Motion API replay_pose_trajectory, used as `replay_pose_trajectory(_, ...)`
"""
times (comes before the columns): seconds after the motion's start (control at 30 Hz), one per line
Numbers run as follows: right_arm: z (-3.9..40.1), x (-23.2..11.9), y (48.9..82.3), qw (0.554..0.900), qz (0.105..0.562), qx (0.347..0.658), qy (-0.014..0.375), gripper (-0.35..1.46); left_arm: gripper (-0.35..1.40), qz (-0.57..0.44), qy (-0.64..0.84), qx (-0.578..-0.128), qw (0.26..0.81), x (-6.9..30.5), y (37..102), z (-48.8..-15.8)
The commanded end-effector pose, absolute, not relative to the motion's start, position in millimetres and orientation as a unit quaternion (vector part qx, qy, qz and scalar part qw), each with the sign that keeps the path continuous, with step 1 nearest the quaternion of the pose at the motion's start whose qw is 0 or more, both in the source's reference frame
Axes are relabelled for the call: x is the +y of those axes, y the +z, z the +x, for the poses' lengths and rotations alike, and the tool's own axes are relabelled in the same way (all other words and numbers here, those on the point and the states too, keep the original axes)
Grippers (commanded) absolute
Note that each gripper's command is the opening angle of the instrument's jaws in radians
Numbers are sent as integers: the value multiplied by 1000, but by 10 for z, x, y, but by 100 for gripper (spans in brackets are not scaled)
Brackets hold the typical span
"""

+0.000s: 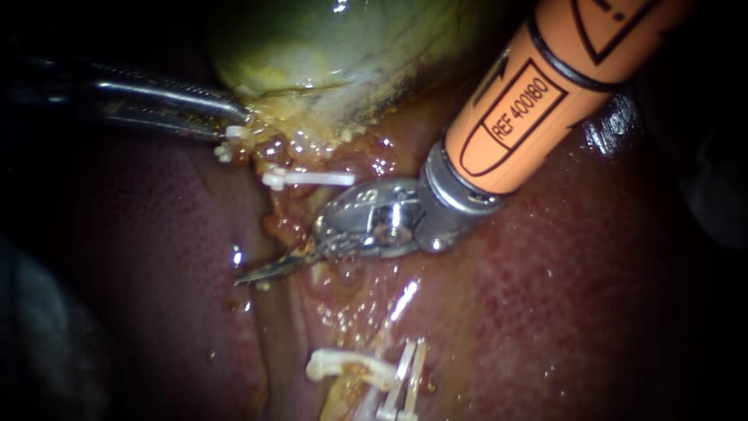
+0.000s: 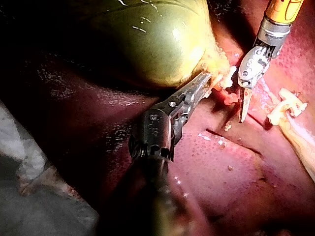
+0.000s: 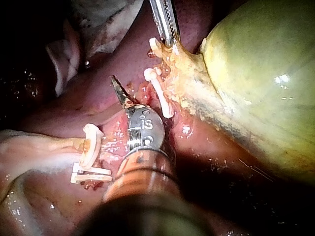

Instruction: Go back from the cut right tube

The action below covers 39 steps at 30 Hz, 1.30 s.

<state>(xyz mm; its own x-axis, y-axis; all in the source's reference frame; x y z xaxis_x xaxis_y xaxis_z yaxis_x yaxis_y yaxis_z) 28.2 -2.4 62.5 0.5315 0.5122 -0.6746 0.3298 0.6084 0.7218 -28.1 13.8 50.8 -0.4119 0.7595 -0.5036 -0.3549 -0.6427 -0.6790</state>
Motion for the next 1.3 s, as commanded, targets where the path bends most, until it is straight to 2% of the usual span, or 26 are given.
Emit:
replay_pose_trajectory(0.03, 281, -24, 625, 756, 439, 482, 60, -35, -35, -417, 805, -242, 346, 138, 508, -281)
replay_pose_trajectory(0.07, 281, -25, 624, 755, 438, 484, 62, -20, -35, -417, 805, -242, 346, 138, 508, -281)
replay_pose_trajectory(0.1, 281, -26, 624, 753, 432, 491, 69, 31, -35, -417, 805, -242, 346, 138, 508, -281)
replay_pose_trajectory(0.17, 282, -27, 622, 754, 415, 502, 86, 98, -35, -417, 805, -242, 346, 138, 508, -281)
replay_pose_trajectory(0.2, 283, -29, 621, 755, 399, 510, 101, 123, -35, -417, 805, -242, 346, 138, 508, -281)
replay_pose_trajectory(0.23, 283, -29, 620, 755, 391, 514, 110, 130, -35, -417, 805, -242, 346, 138, 509, -281)
replay_pose_trajectory(0.6, 277, -33, 616, 753, 383, 520, 125, 141, -35, -417, 805, -243, 346, 138, 509, -280)
replay_pose_trajectory(0.73, 256, -44, 604, 768, 332, 526, 153, 143, -35, -418, 805, -243, 345, 139, 510, -278)
replay_pose_trajectory(0.97, 201, -56, 586, 805, 215, 535, 135, 143, -35, -418, 805, -243, 345, 140, 511, -277)
replay_pose_trajectory(1.2, 147, -38, 574, 855, 155, 484, 109, 143, -35, -418, 805, -243, 345, 140, 511, -277)
replay_pose_trajectory(1.3, 126, -34, 569, 868, 140, 463, 109, 145, -35, -418, 805, -243, 345, 139, 511, -277)
